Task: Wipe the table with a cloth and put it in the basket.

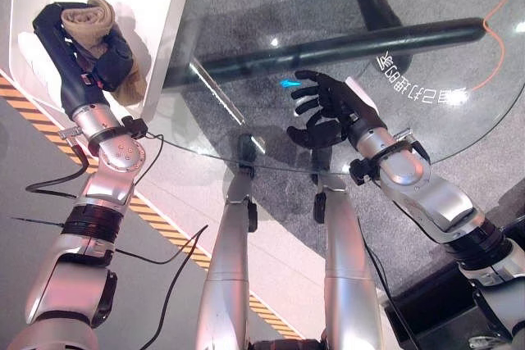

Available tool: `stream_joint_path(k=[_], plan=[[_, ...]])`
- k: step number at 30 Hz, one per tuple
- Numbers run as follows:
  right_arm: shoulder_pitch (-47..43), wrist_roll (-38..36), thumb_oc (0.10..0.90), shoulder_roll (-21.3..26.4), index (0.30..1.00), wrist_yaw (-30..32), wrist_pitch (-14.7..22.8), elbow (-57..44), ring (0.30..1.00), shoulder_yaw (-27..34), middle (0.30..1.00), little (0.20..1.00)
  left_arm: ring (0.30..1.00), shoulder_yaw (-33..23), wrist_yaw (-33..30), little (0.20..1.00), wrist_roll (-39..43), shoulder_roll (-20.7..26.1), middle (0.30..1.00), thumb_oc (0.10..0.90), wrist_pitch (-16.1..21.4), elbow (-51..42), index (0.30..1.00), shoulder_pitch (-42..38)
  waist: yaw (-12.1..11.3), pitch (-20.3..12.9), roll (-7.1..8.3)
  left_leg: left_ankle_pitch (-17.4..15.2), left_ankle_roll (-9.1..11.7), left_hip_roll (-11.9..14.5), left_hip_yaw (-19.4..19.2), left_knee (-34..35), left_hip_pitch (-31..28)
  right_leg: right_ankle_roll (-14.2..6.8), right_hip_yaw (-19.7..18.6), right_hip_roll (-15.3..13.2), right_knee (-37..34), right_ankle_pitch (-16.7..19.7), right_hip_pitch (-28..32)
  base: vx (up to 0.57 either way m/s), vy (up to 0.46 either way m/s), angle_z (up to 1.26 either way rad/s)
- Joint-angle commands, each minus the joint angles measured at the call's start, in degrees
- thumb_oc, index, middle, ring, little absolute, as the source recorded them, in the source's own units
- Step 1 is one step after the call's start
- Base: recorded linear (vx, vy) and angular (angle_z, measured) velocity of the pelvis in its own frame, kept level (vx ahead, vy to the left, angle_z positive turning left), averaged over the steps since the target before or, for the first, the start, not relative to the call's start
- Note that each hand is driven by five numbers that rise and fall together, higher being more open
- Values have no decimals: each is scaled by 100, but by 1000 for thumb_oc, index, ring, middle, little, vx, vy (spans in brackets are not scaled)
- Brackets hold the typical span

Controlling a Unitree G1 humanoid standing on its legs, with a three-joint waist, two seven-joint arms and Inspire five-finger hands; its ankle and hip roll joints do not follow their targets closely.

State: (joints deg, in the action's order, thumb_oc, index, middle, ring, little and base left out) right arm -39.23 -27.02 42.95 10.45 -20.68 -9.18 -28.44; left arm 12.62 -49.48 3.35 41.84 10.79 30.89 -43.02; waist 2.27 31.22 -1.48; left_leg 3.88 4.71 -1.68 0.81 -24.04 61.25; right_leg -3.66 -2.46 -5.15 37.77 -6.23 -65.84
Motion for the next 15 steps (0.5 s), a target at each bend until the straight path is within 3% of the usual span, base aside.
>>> stream_joint_path(k=[1, 4, 5, 7, 13, 14, 15], plan=[[581, -139, 800, 183, 900, -128, -82, 116, 900, -246, 900, 900, 300, -377, -530, 200, -160, 504, 300, 100, 77, 160, 300, -55, 82, -143, -168, -715, -298, -239, -753, -612, 136, -146, 370, 136, -981, 661, 21, 0, 0, 0], [553, -169, 800, 162, 900, -160, -50, 143, 900, -222, 900, 900, 300, -285, -332, 200, 15, 547, 300, 100, 40, 300, 300, -240, 91, -143, -142, -714, -285, -248, -726, -650, 209, -158, 382, 136, -949, 667, -34, -14, -5, 0], [453, -171, 800, 168, 900, -162, -54, 135, 900, -194, 900, 900, 300, -277, -214, 200, 88, 567, 300, 100, 28, 321, 300, -371, 105, -143, -131, -538, -315, -256, -769, -597, 398, -134, 412, 112, -1019, 836, -205, -66, -13, 0], [380, -170, 800, 120, 900, -176, -95, 153, 900, -178, 900, 900, 300, -236, -9, 200, 156, 525, 300, 100, 3, 378, 300, -477, 111, -143, -107, -504, -309, -260, -762, -574, 438, -137, 431, 116, -1034, 852, -236, -51, -9, 1], [150, -234, 800, 90, 900, -190, -121, 297, 900, -224, 900, 900, 300, 53, 441, 200, 242, 464, 300, 100, -384, 698, 300, -847, 161, -143, -26, -464, -299, -247, -746, -575, 548, -131, 435, 177, -1011, 868, -329, 0, 0, 0], [136, -211, 800, 75, 900, -221, -94, 342, 900, -221, 900, 900, 375, 99, 519, 288, 293, 474, 375, 188, -465, 764, 375, -907, 170, -143, -13, -457, -297, -249, -746, -572, 557, -132, 434, 188, -1019, 877, -337, 0, 0, 0], [89, -214, 800, 79, 900, -254, -65, 393, 900, -232, 900, 900, 559, 181, 612, 502, 443, 480, 559, 402, -535, 879, 559, -997, 187, -143, 5, -441, -290, -246, -744, -560, 567, -138, 436, 200, -1029, 887, -341, 0, 0, 0]])
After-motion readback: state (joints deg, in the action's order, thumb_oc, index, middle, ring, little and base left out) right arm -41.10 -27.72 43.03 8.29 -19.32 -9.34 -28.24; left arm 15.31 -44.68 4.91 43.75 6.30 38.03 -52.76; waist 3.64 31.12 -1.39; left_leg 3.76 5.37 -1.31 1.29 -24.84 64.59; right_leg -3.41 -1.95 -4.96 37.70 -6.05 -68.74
